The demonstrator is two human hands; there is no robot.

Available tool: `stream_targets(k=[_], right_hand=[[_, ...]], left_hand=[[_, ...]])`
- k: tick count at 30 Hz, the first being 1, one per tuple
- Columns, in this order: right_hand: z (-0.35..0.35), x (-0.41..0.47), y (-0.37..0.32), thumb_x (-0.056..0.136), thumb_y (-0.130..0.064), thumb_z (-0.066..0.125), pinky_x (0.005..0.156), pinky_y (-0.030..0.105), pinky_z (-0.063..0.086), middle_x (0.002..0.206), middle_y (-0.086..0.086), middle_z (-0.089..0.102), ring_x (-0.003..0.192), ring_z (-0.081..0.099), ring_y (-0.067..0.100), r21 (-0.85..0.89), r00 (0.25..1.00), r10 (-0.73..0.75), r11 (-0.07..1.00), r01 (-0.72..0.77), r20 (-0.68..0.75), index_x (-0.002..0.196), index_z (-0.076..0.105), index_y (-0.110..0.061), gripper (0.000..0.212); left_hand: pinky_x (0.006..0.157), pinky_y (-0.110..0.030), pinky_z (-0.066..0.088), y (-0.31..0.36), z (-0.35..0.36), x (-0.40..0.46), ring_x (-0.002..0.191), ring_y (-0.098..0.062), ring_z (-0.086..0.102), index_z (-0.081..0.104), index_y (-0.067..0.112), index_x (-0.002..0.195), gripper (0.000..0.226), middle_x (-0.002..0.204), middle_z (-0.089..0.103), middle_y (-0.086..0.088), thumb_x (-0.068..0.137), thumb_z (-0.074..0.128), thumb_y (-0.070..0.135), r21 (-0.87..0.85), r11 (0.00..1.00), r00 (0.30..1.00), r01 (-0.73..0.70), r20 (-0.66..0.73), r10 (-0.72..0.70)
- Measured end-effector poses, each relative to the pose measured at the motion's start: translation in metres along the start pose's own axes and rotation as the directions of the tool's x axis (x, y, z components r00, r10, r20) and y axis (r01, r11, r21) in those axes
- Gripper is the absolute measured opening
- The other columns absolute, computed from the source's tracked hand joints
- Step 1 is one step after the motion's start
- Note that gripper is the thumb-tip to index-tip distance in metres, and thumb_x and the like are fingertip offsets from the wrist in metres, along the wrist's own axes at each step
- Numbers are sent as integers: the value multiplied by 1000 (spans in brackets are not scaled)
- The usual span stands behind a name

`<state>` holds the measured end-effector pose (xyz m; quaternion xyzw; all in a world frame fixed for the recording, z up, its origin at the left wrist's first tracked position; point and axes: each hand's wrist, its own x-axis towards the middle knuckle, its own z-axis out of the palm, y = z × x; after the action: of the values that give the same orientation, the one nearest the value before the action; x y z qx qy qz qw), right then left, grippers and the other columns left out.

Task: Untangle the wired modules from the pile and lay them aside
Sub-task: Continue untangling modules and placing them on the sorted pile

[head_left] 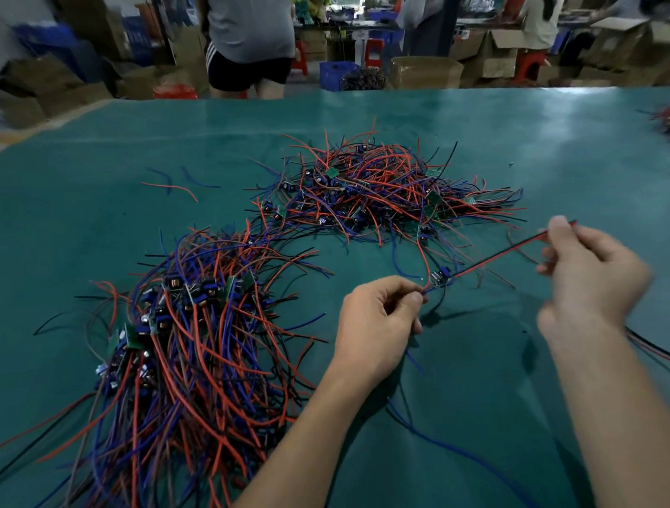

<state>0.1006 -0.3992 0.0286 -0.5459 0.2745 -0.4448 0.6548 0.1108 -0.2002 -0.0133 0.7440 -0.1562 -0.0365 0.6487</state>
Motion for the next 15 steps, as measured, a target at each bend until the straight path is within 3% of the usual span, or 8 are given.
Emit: stream_targets(k=[4,7,9,11,12,15], right_hand=[[0,1,0,97,-21,62,43,22,37,77,-2,69,46,51,6,10,992,75,997,-75,-102,77,62,-21,20],[9,-12,3,98,-22,62,38,21,33,71,1,69,44,50,9,-158,974,162,978,-137,158,73,66,-17,26],[20,-33,7,98,-29,66,36,21,34,70,4,73,47,54,9,-322,868,218,944,-71,446,75,72,-12,29],[28,-52,11,96,-38,67,39,25,36,77,5,75,57,59,10,-358,734,250,934,-9,632,79,76,-14,31],[30,-58,12,95,-39,69,41,26,37,77,6,74,61,59,11,-336,702,241,942,-2,670,81,78,-17,28],[30,-59,11,88,-31,77,42,22,35,70,-2,68,60,56,9,-255,708,230,964,-73,667,81,78,-21,12]], left_hand=[[51,-19,39,0,-2,2,50,-8,48,68,24,92,20,53,59,4,99,55,10,-42,999,996,-2,-87,-1],[49,-22,40,0,-1,4,45,-7,44,66,24,95,19,51,57,4,100,52,12,-47,999,988,-15,-151,8],[50,-31,45,0,-1,4,44,-8,43,65,23,96,18,50,56,5,100,51,11,-54,998,984,-29,-177,19],[53,-40,50,0,-2,4,44,-11,43,65,23,96,18,50,56,4,100,52,10,-68,997,985,-41,-172,29],[53,-40,50,0,-2,4,44,-12,43,65,23,94,18,50,56,3,100,53,10,-68,997,987,-47,-159,36],[51,-29,44,0,-2,3,47,-13,47,65,22,89,18,51,58,2,97,55,10,-37,998,992,-57,-118,52]])
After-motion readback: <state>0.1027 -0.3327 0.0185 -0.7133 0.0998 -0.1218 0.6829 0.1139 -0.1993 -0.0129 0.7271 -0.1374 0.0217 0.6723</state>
